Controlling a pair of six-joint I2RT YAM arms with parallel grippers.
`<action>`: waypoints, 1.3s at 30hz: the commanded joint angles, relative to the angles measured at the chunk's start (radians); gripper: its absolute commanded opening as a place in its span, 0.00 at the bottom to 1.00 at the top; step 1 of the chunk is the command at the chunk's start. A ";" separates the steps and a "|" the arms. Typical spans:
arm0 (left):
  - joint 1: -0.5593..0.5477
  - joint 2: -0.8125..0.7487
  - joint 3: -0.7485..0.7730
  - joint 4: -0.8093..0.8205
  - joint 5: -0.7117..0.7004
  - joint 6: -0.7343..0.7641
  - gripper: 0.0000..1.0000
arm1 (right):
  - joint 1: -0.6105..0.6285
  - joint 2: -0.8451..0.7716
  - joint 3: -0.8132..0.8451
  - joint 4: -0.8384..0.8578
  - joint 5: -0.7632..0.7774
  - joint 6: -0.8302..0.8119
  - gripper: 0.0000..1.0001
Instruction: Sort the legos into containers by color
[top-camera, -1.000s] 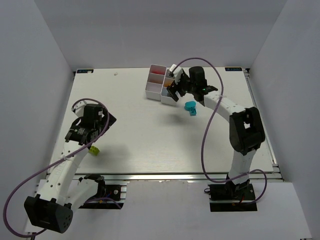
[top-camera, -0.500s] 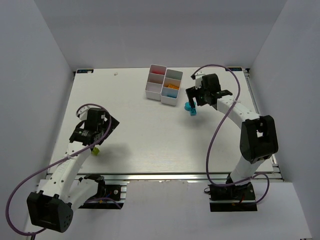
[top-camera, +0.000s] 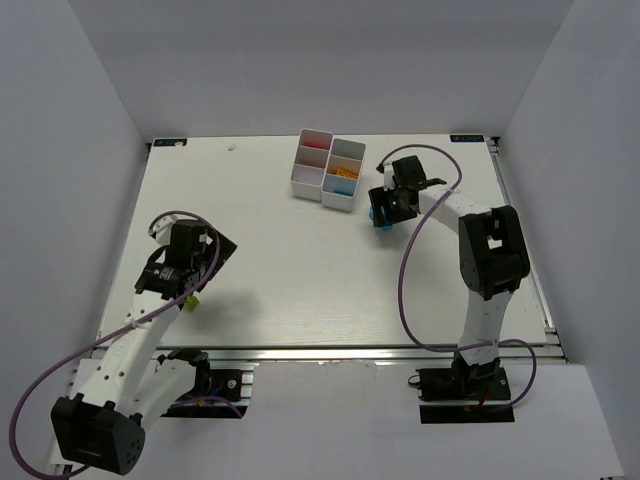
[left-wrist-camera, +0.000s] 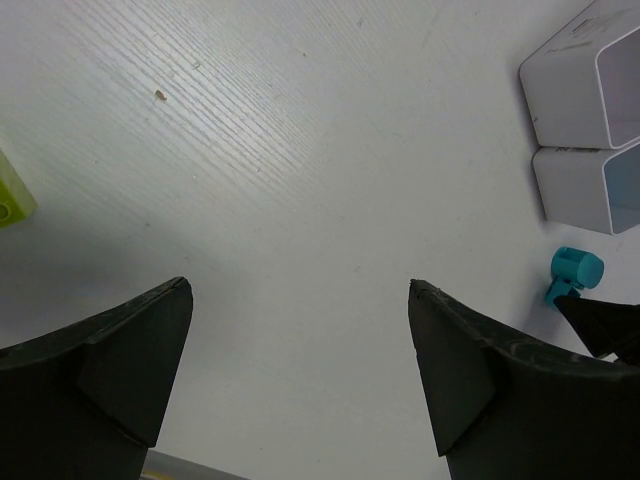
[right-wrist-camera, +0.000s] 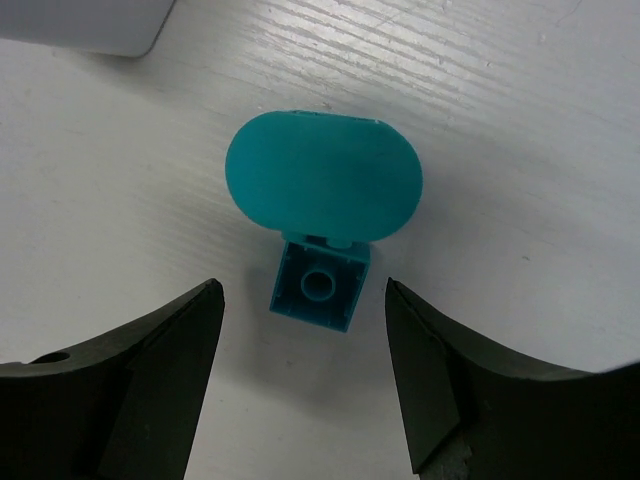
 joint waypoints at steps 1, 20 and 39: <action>0.006 -0.029 -0.010 -0.019 -0.013 -0.017 0.98 | -0.006 0.017 0.067 -0.004 -0.001 0.014 0.70; 0.004 -0.013 0.017 -0.029 -0.027 -0.012 0.98 | -0.008 0.068 0.054 0.022 0.020 -0.044 0.25; 0.006 -0.001 -0.003 0.024 -0.009 -0.042 0.98 | 0.018 -0.133 0.110 0.154 -0.466 -0.440 0.00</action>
